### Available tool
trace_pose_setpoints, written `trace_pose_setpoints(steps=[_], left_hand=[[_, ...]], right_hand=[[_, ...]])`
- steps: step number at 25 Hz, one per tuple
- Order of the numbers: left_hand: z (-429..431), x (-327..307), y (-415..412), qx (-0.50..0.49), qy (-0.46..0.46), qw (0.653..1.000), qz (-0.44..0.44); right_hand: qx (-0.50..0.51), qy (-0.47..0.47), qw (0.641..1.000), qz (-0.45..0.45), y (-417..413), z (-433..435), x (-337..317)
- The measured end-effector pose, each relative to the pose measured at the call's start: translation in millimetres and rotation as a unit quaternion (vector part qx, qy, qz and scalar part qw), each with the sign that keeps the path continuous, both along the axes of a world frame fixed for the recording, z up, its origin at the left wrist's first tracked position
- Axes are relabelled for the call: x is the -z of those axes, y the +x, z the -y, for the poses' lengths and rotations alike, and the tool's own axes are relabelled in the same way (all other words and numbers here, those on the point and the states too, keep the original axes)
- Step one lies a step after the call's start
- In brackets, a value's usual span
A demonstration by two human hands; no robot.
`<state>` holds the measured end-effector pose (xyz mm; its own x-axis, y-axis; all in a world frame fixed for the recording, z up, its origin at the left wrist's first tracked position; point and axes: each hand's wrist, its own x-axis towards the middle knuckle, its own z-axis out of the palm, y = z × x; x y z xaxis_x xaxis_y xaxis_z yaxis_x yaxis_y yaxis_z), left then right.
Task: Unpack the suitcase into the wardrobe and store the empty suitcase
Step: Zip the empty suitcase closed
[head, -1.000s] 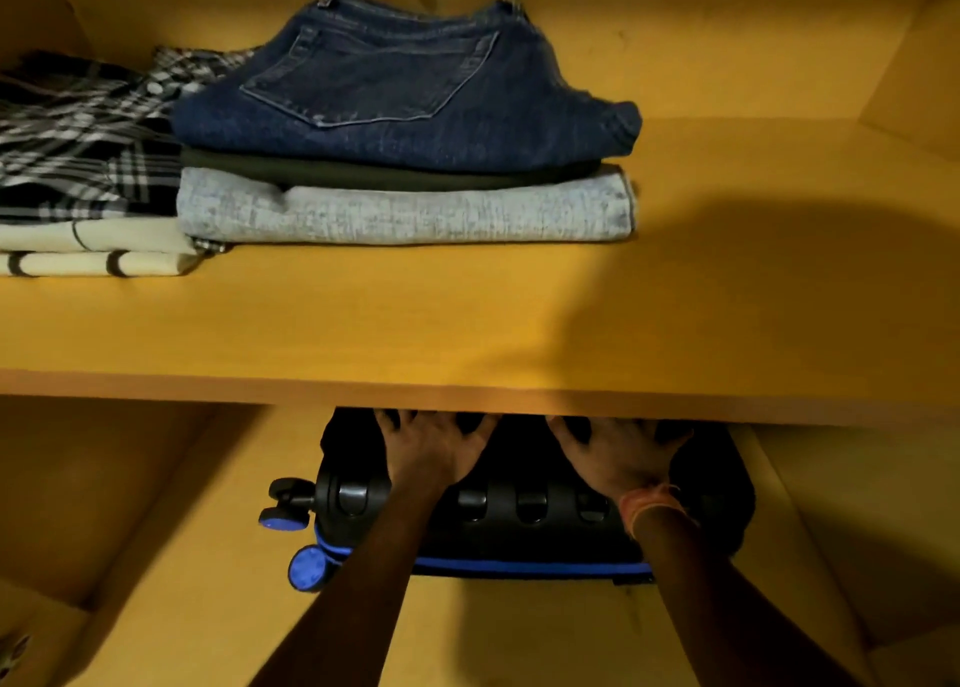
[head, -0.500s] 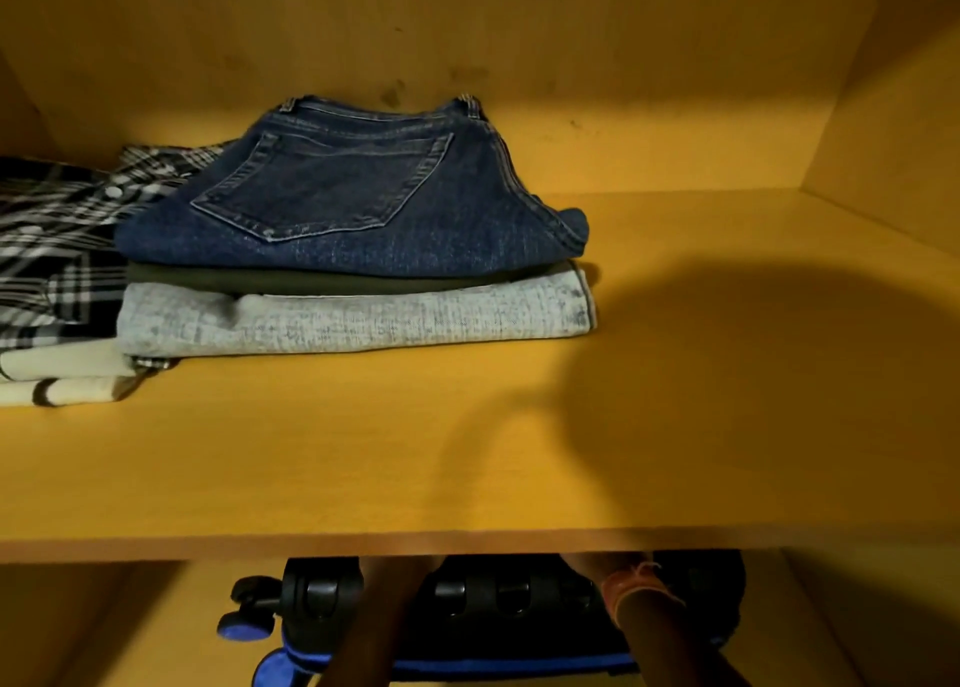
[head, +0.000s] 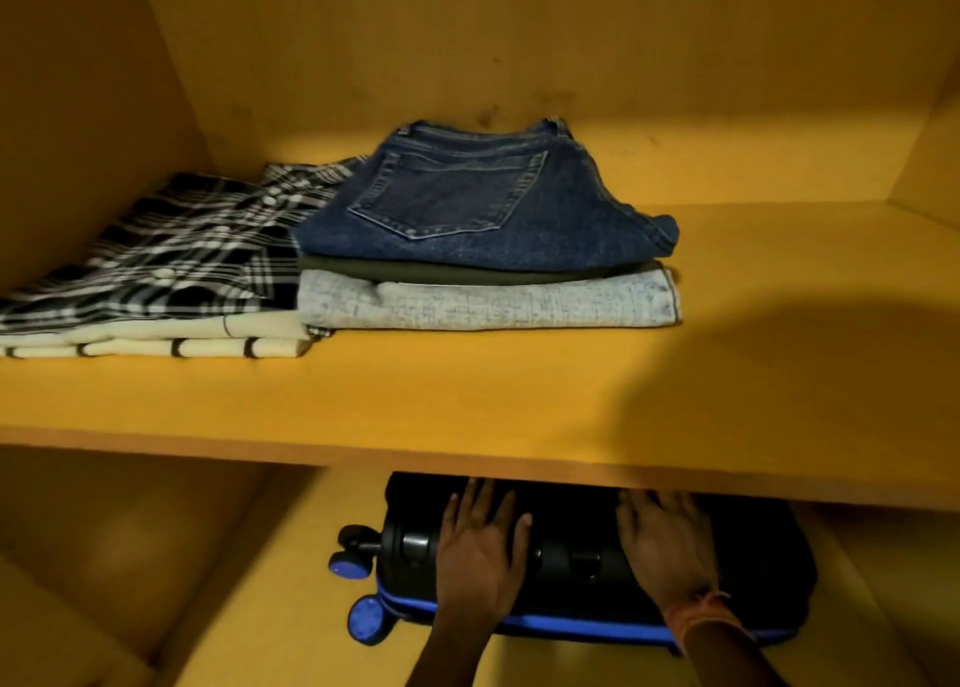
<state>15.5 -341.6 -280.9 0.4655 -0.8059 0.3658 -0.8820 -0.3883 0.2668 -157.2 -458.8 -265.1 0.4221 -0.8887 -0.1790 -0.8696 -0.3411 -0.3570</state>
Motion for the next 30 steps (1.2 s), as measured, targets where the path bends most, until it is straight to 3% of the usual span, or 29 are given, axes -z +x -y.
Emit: trace_pose_setpoints(steps=[3, 5, 10, 19, 30], left_hand=[[-33, -1, 4, 0.035, 0.046, 0.998, -0.014], [-52, -7, 4, 0.051, 0.075, 0.995, -0.05], [-100, -24, 9, 0.009, 0.034, 0.996, -0.078], [-222, -73, 30, -0.099, -0.025, 0.993, -0.06], [-401, -120, 2, -0.265, -0.053, 0.963, 0.011]], right_hand=[[-0.003, -0.108, 0.994, -0.029, -7, -21, 0], [-0.007, -0.081, 0.996, -0.04, -11, -35, -3], [-0.008, -0.051, 0.998, -0.019, -29, -72, -13], [-0.045, -0.147, 0.988, 0.025, -14, -147, -40], [-0.248, -0.157, 0.944, 0.153, 46, -296, -93]])
